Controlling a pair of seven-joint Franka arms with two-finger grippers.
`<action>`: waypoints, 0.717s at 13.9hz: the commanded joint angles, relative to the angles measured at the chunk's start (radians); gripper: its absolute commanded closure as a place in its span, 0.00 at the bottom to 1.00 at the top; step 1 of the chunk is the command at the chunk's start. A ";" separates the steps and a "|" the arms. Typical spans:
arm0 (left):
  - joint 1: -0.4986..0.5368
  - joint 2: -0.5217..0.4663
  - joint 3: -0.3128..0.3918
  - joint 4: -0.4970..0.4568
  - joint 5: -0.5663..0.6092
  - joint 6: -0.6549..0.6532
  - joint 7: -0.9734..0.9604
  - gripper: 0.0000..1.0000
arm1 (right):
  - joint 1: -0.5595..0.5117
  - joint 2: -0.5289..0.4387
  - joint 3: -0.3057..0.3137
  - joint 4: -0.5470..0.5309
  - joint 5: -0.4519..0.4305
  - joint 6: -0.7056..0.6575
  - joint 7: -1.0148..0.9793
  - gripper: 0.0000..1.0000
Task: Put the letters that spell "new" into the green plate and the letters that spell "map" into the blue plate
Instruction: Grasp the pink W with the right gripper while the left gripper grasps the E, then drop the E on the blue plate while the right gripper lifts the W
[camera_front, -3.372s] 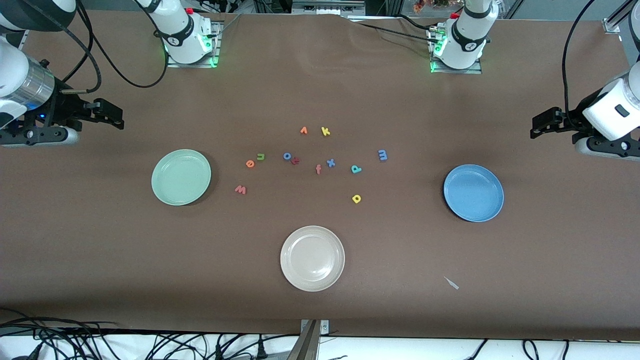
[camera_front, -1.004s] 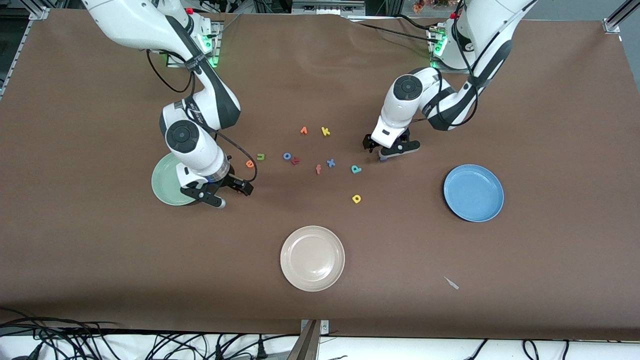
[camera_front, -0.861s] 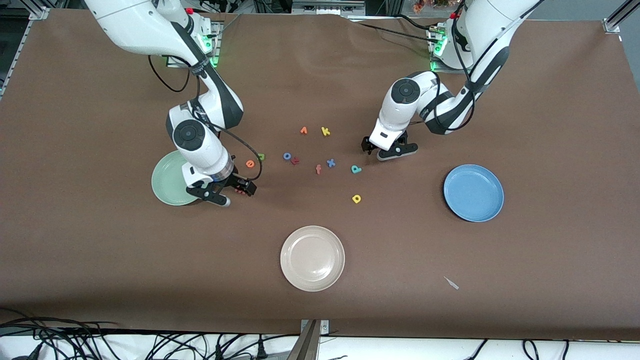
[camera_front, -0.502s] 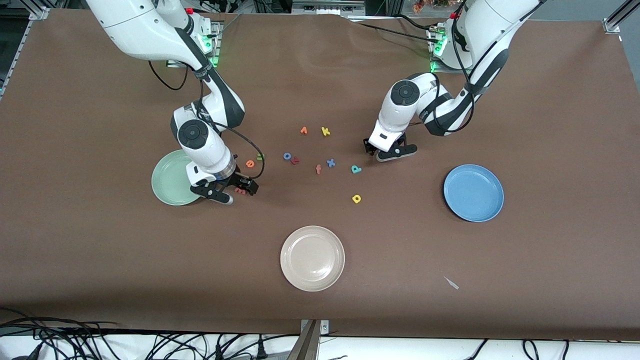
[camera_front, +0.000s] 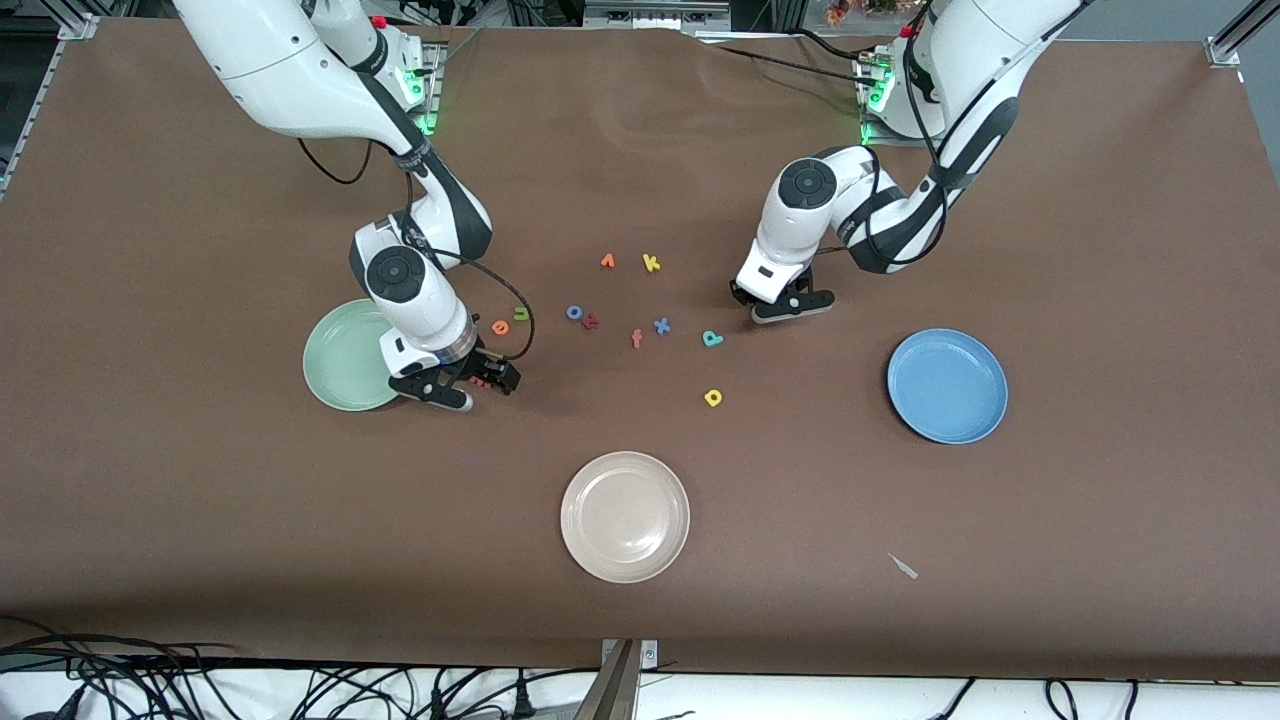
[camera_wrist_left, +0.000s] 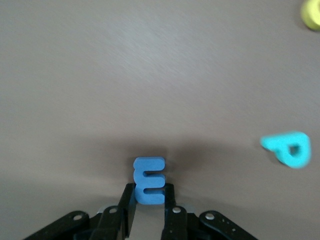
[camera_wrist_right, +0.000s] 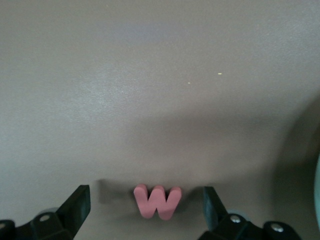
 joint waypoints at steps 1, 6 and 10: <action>0.033 0.014 -0.003 0.125 -0.008 -0.210 0.121 1.00 | 0.003 0.005 -0.008 -0.006 -0.024 0.027 0.015 0.03; 0.153 0.011 -0.002 0.357 -0.183 -0.614 0.667 1.00 | 0.003 0.009 -0.008 -0.006 -0.024 0.027 0.015 0.29; 0.315 0.021 0.000 0.375 -0.182 -0.622 1.039 1.00 | 0.005 0.017 -0.008 -0.006 -0.025 0.031 0.015 0.53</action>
